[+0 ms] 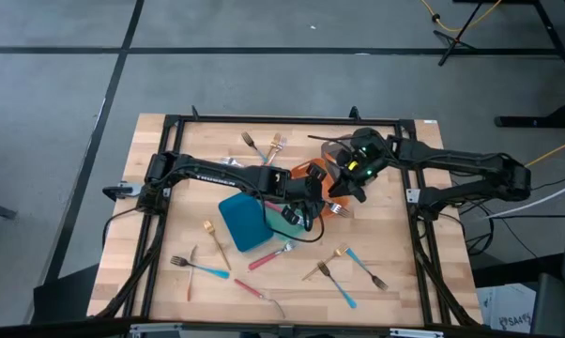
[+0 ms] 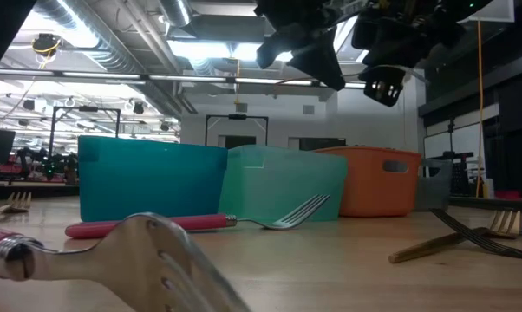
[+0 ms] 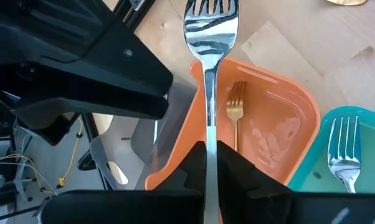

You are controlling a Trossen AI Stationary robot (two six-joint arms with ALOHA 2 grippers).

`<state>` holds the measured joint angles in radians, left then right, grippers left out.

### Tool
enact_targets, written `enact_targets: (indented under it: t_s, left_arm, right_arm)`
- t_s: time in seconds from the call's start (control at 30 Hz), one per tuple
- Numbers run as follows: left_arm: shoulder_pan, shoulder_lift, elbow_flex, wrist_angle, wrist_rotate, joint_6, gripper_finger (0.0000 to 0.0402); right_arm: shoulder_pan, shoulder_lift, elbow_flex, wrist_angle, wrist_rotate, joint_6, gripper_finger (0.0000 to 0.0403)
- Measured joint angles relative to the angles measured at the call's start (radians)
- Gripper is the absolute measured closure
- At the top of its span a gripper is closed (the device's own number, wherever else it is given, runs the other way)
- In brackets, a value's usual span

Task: Sort silverware by color (type)
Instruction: Put the orange fork into the black bin

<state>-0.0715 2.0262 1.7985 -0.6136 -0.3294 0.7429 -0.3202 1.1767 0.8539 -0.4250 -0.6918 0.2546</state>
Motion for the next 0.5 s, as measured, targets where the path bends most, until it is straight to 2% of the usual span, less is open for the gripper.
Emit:
enact_targets:
  t_s: [0.17,0.5]
  left_arm:
    - [0.001,0.0,0.0,0.018,-0.009,0.0,0.0392]
    - [0.001,0.0,0.0,0.051,-0.125,0.001,0.0392]
  right_arm:
    - [0.0,0.0,0.0,0.012,0.001,0.0,0.0308]
    - [0.0,0.0,0.0,0.007,0.002,0.002,0.0308]
